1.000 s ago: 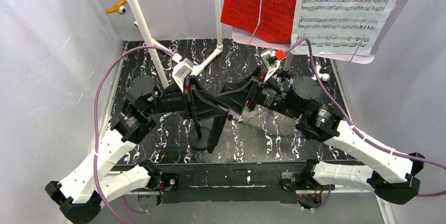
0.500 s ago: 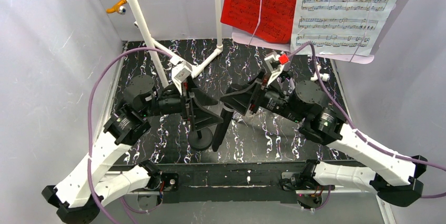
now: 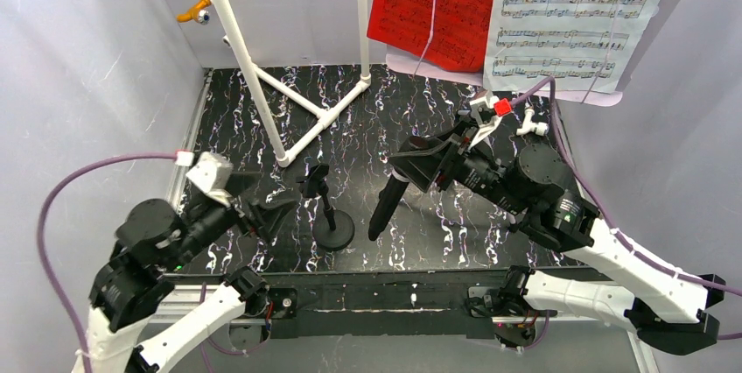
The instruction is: Set up the instrument practice props
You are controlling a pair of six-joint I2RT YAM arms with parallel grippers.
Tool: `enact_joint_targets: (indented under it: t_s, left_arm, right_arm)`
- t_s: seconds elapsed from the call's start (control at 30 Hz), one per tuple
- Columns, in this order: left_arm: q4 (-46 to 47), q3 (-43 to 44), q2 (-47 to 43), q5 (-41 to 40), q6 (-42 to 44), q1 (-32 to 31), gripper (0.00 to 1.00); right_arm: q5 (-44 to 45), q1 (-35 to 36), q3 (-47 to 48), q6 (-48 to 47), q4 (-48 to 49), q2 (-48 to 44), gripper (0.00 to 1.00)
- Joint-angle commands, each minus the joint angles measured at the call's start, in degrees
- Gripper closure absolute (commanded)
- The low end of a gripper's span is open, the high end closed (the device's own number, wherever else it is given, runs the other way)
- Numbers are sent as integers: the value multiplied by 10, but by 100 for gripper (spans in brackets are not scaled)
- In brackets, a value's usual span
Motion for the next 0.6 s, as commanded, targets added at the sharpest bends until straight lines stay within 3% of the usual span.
enact_joint_targets:
  t_s: [0.0,0.13,0.27,0.37,0.57]
  left_arm:
    - [-13,-73,31,-87,70,-2,2]
    - [79,-147,7,-94,99,-2,2]
    - [148,-187,-4,-32,120,-2,2]
    - [155,-189,19,21,126,-2,2]
    - [166,-189,65,16,143,-2,2]
  right_arm:
    - [-4,1,5,-12,21,5,99]
    - [-10,1,5,-9,21,2,99]
    - [-6,1,3,-9,18,-5,99]
    - [-5,1,4,-9,16,-5,99]
    - [-13,1,5,-10,20,1,99]
